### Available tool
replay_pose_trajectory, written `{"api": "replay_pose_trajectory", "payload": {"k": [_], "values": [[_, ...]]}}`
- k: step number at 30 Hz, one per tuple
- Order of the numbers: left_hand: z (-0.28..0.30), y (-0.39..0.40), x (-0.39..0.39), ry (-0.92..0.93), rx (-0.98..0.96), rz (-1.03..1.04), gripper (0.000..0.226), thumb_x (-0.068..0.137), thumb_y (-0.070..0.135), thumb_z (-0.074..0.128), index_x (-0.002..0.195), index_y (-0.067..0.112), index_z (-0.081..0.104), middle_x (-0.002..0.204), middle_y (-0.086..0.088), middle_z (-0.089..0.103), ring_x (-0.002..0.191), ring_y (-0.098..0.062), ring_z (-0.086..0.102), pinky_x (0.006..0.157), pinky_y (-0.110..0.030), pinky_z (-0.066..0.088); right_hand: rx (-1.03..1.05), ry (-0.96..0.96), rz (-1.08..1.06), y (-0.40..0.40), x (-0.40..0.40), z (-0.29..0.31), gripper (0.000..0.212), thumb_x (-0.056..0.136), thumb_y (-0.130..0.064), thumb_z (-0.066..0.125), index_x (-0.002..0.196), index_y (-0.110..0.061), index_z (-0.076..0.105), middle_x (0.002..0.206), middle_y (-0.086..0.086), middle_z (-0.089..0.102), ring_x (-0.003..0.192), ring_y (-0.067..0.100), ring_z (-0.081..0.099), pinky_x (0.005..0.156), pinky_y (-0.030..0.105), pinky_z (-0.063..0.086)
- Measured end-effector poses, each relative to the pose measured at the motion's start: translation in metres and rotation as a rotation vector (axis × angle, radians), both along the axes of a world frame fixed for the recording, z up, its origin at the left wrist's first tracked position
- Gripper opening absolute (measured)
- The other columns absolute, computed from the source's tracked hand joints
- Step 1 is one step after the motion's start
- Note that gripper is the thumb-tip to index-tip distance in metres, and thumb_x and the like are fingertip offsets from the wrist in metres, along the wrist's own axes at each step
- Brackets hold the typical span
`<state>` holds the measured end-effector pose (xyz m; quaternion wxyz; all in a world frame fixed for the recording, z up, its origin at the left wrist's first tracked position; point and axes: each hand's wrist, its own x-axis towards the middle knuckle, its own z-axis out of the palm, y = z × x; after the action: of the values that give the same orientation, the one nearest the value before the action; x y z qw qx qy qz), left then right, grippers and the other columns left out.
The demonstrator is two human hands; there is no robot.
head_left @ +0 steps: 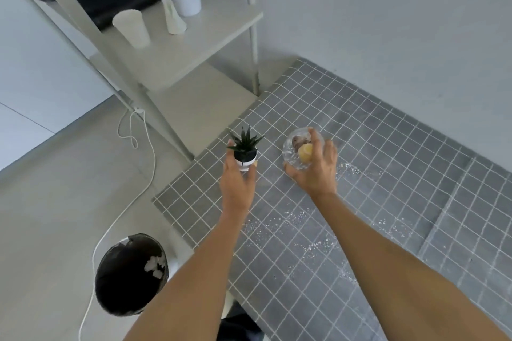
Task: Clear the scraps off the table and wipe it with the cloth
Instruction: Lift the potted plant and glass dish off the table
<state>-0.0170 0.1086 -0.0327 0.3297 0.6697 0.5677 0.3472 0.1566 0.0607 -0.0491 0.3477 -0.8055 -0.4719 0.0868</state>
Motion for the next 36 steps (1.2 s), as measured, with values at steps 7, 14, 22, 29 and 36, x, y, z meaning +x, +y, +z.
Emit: {"api": "replay_pose_trajectory", "payload": {"k": [7,14,22,29,36], "values": [[-0.020,0.024,0.022,-0.006,-0.018,0.012,0.054,0.090,0.024,0.063,0.138,0.013,0.042,0.129,-0.001,0.058,0.103,-0.010,0.060,0.085,-0.023,0.050,-0.039,0.003,0.033,0.063,0.016,-0.012,0.102,0.065,-0.043,0.082,0.147,-0.025,0.024,0.139,0.026,0.033,0.131,0.044,0.029,0.104,0.056,0.033],[-0.027,0.041,0.046,0.027,-0.034,0.008,0.054,0.090,0.021,0.063,0.138,0.008,0.042,0.127,-0.002,0.061,0.089,0.008,0.051,0.075,-0.007,0.041,-0.045,0.030,0.035,0.095,0.038,-0.022,0.103,0.064,-0.054,0.079,0.147,-0.027,0.024,0.137,0.023,0.036,0.129,0.040,0.035,0.105,0.056,0.036],[-0.032,0.040,0.047,0.059,-0.059,-0.002,0.066,0.092,0.033,0.059,0.147,0.011,0.029,0.129,-0.002,0.060,0.089,0.006,0.057,0.076,-0.010,0.045,-0.127,0.007,0.091,0.084,0.039,-0.019,0.101,0.075,-0.063,0.068,0.150,-0.031,0.008,0.156,0.023,0.012,0.145,0.038,0.012,0.109,0.055,0.029],[-0.027,0.043,0.035,0.128,-0.045,-0.114,0.068,0.094,0.037,0.054,0.148,0.010,0.023,0.139,-0.005,0.052,0.119,-0.017,0.055,0.096,-0.031,0.047,-0.329,-0.063,0.147,0.076,0.043,-0.003,0.101,0.082,-0.060,0.061,0.151,-0.031,-0.008,0.158,0.022,-0.004,0.145,0.041,0.008,0.113,0.056,0.023],[-0.012,0.043,0.012,0.230,-0.142,-0.191,0.089,0.092,0.042,0.056,0.153,0.021,-0.005,0.143,-0.009,0.049,0.115,-0.032,0.060,0.095,-0.046,0.050,-0.503,-0.187,0.108,0.055,0.043,0.031,0.092,0.088,-0.063,0.049,0.152,-0.033,-0.009,0.160,0.016,-0.009,0.147,0.035,-0.002,0.117,0.048,0.007]]}}
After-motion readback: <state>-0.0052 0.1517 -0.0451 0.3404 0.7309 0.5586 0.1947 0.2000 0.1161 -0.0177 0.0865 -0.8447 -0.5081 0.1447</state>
